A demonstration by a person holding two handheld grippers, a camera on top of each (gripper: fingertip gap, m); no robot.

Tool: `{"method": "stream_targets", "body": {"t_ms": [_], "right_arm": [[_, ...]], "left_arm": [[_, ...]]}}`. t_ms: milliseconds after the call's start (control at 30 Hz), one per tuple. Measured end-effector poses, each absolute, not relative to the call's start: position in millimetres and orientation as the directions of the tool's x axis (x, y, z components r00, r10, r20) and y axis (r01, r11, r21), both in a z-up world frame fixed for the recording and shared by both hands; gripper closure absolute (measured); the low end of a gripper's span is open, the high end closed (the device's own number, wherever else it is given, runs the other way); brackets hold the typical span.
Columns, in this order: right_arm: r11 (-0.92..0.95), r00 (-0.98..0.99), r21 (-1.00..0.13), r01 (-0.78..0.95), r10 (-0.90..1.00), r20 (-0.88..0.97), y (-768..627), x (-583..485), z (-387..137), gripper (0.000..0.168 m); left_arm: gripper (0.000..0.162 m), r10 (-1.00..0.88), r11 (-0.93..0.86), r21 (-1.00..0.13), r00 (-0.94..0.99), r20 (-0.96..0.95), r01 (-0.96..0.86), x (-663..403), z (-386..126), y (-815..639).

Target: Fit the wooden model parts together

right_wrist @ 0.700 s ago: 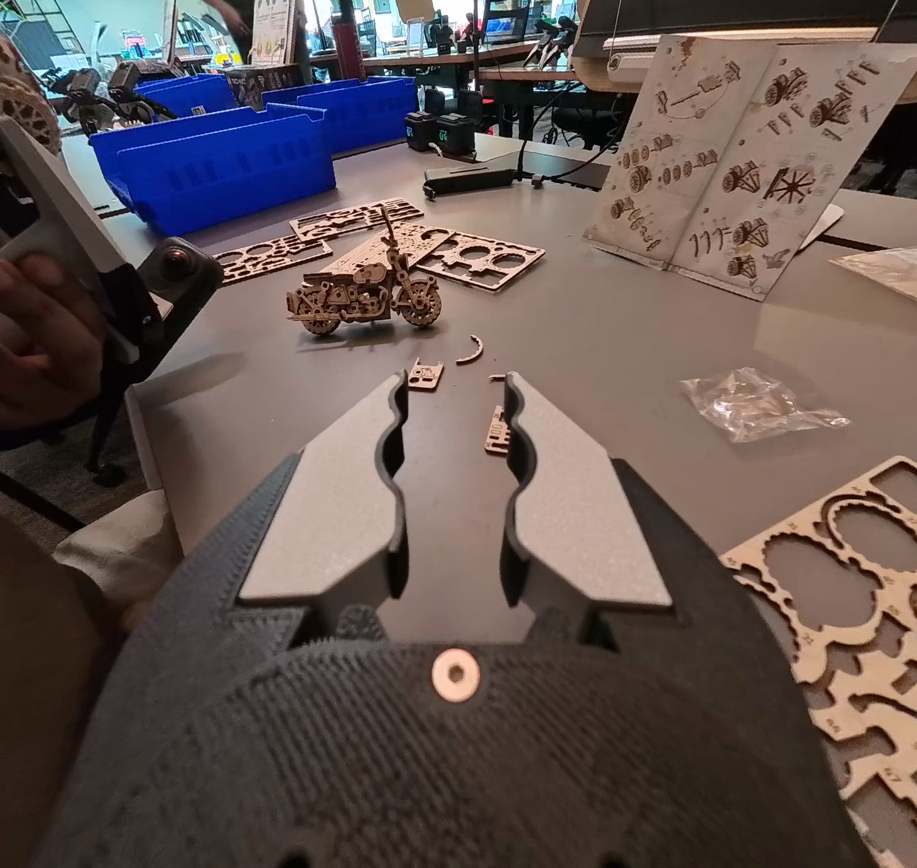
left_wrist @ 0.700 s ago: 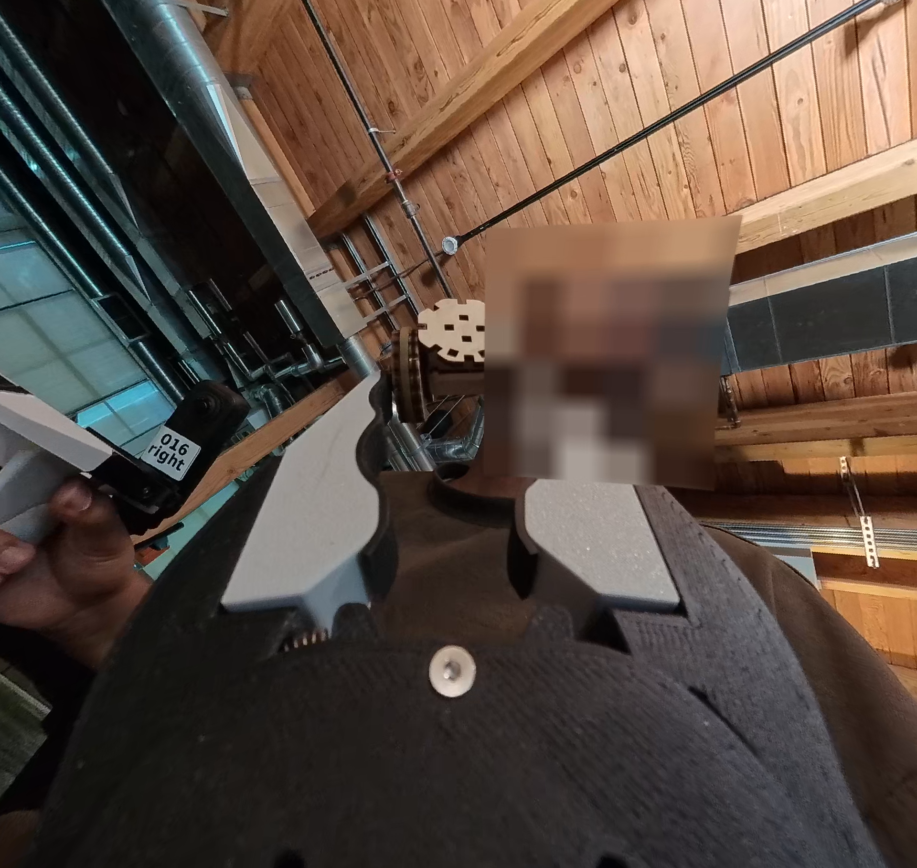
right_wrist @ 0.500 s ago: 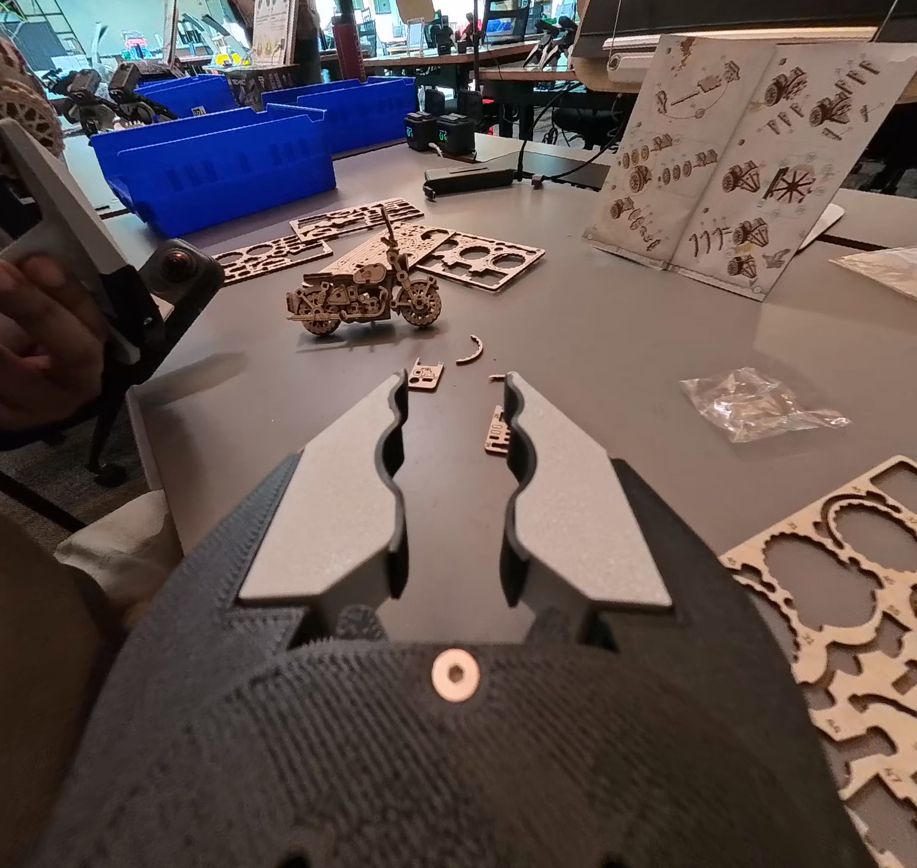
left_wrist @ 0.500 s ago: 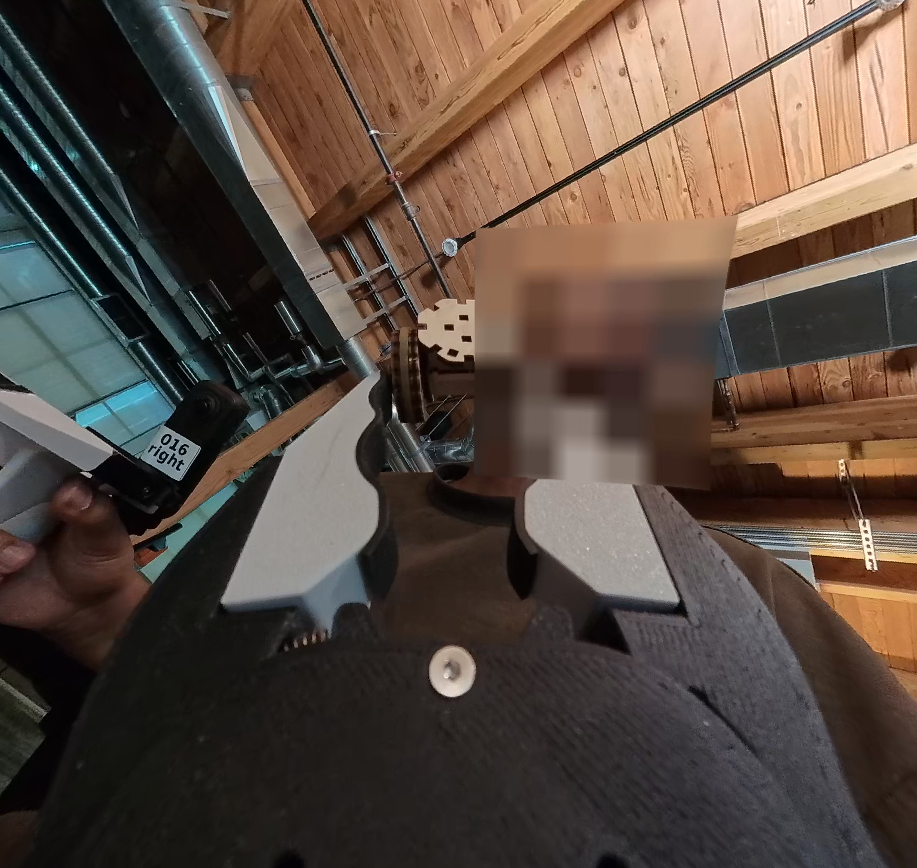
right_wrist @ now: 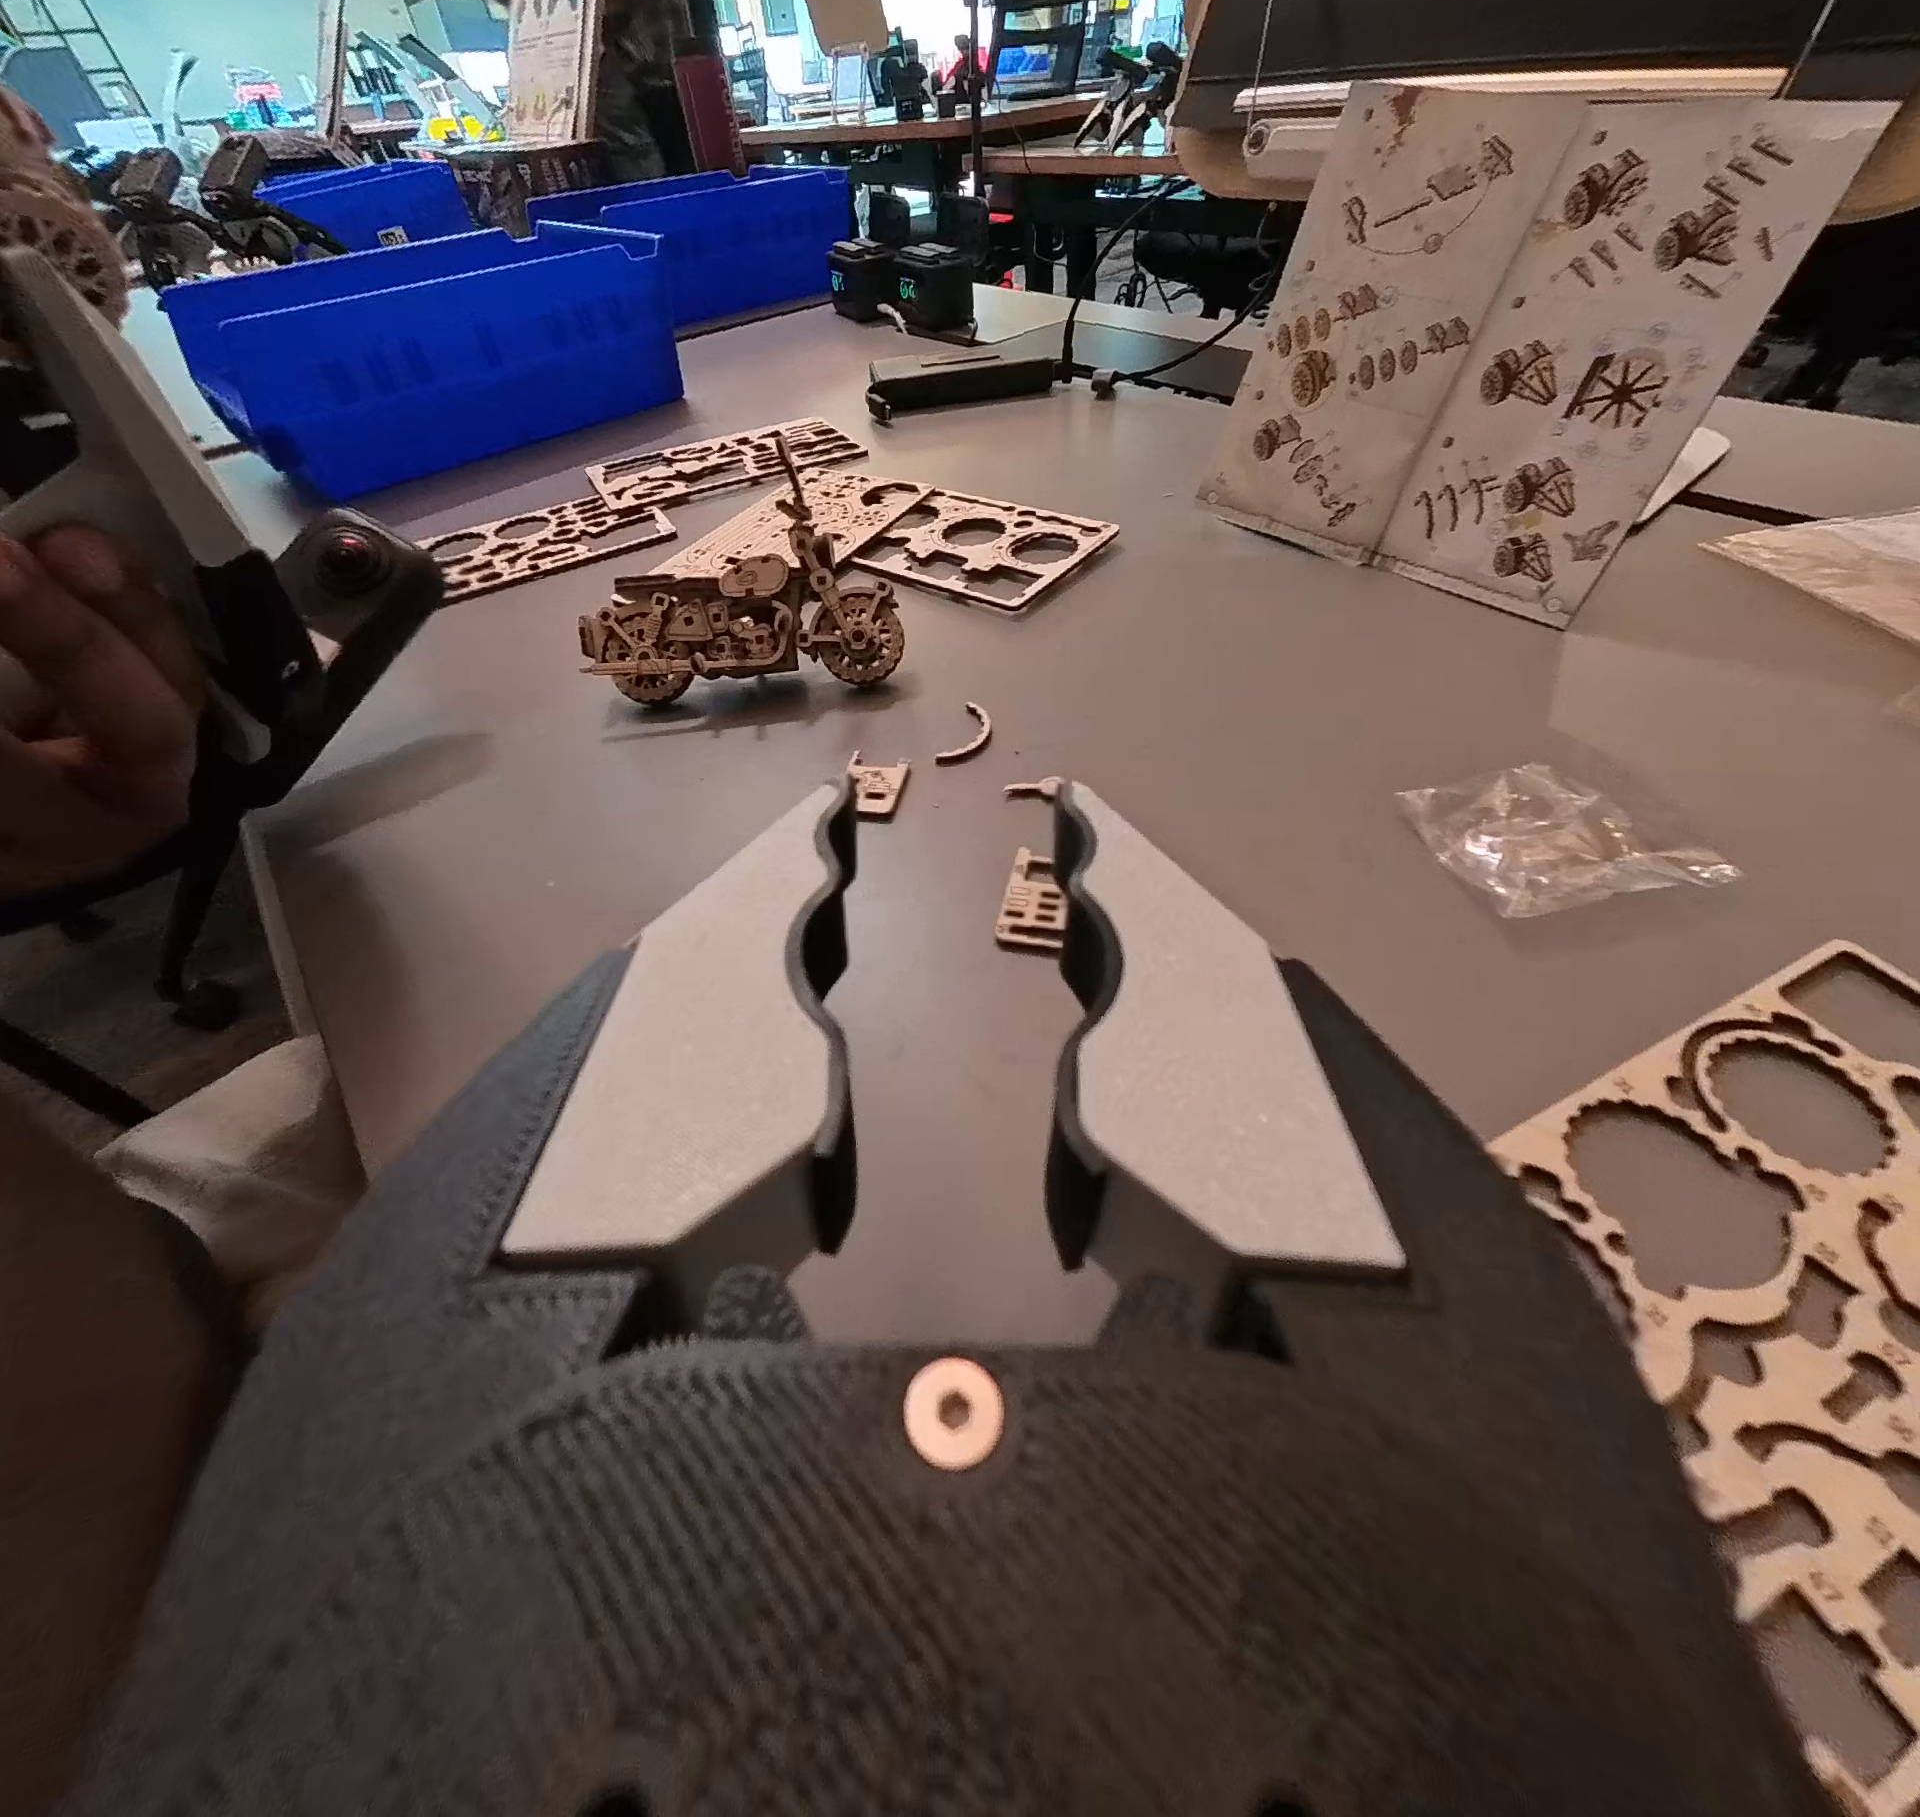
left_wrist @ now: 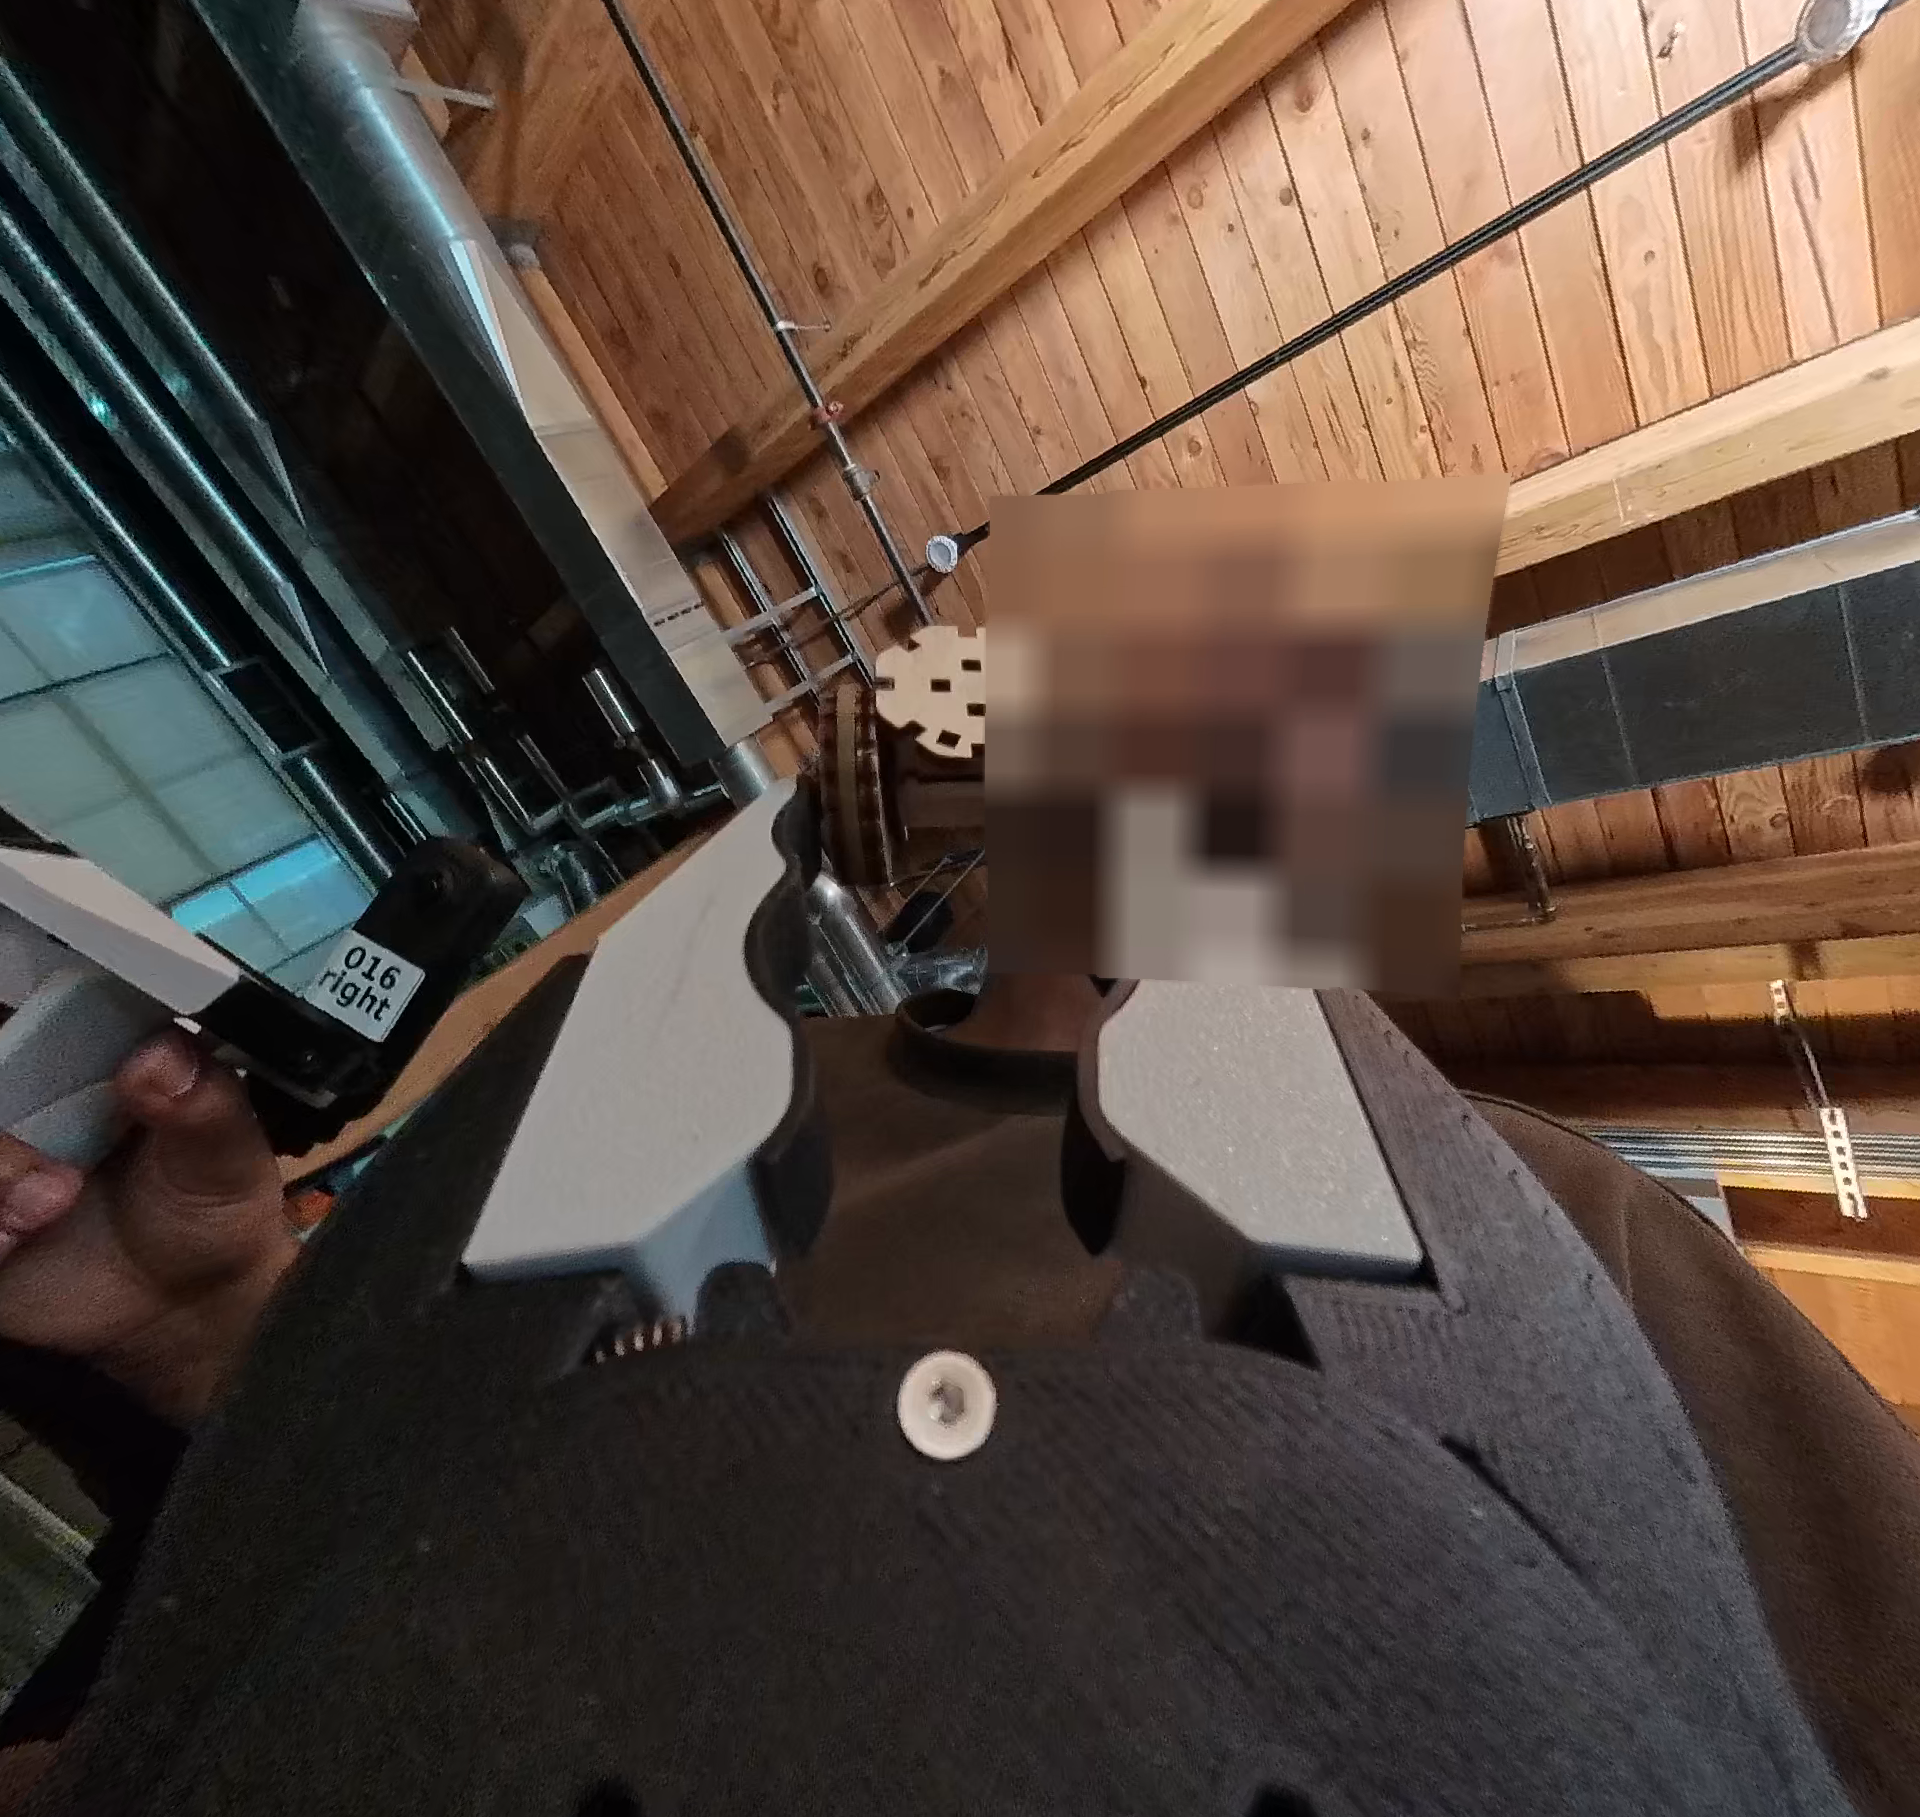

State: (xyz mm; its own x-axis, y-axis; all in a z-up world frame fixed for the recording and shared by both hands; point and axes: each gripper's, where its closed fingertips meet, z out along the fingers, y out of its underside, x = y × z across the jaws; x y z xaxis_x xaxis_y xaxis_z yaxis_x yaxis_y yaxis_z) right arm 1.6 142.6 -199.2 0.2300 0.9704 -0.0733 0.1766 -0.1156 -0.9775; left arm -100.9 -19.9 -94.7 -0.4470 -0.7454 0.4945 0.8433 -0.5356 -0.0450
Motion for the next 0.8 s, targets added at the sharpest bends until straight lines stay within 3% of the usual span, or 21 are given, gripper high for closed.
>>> {"method": "stream_targets", "body": {"t_ms": [33,500,800], "right_arm": [[-0.114,0.24,-0.977,0.179,0.968,-0.069,145,2,-200,0.132],[-0.205,0.269,-0.947,0.248,0.953,-0.136,166,-8,-214,0.135],[-0.223,0.262,-0.934,0.279,0.953,-0.15,176,-22,-220,0.135]], "left_arm": [[0.117,-0.752,-0.524,-0.045,-0.437,0.494,0.851,-105,-94,-20],[0.116,-0.843,-0.293,-0.17,-0.171,0.509,0.941,-163,-87,-23],[0.116,-0.851,-0.233,-0.072,-0.167,0.498,0.97,-198,-94,-19]]}}
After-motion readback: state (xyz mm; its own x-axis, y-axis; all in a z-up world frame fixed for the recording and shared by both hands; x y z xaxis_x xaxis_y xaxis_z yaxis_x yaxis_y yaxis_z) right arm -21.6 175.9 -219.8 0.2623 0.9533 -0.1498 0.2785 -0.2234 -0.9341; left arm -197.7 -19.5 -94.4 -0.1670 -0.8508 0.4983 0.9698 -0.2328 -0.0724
